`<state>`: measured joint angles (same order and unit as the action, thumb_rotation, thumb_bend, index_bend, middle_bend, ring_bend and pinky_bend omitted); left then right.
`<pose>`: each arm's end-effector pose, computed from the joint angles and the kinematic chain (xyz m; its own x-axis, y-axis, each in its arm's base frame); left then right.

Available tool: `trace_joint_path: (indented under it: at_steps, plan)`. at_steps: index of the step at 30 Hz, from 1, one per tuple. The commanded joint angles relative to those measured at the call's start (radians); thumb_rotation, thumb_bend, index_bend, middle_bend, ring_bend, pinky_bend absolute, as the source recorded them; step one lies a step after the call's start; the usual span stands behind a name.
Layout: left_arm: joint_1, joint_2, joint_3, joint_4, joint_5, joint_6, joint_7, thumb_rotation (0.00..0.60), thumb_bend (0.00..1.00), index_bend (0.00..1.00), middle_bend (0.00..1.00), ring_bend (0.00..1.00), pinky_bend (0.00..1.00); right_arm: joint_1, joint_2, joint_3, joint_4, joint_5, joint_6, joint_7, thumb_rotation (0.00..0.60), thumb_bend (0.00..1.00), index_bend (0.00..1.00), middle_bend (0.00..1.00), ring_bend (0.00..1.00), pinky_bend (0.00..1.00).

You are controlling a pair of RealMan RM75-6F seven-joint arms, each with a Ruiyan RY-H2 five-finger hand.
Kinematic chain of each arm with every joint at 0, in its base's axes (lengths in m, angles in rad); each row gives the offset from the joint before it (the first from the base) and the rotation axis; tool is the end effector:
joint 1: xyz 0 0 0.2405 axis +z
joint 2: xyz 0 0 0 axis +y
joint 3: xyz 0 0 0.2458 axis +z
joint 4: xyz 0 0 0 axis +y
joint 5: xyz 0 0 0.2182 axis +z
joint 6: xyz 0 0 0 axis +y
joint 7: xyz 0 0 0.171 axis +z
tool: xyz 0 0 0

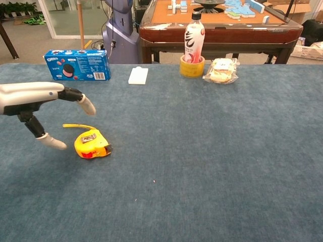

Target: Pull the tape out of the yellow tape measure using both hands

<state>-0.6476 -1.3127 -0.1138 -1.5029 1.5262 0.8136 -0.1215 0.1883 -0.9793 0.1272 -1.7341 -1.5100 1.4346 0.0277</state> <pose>-0.1788 0.3376 0.0028 0.4395 0.4054 0.8015 0.8468 -0.4848 -0.2191 -0.2582 -0.2509 0.1816 0.3787 0.0625 0.9234 -0.9138 -0.1334 0.3837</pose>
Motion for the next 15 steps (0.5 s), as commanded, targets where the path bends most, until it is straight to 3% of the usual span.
trace_joint_path:
  at_steps: [1,15]
  plan:
    - [-0.051,-0.044,-0.01,0.045,-0.039,-0.058,0.002,0.6,0.11,0.24,0.23,0.05,0.0,-0.002,0.0,-0.002,0.003,0.002,0.0,0.001,0.6,0.24,0.34,0.33,0.27,0.22]
    - [-0.13,-0.101,0.006,0.096,-0.15,-0.149,0.126,0.6,0.11,0.25,0.23,0.04,0.0,-0.012,0.0,-0.007,0.017,0.01,0.009,0.013,0.6,0.24,0.34,0.33,0.27,0.22]
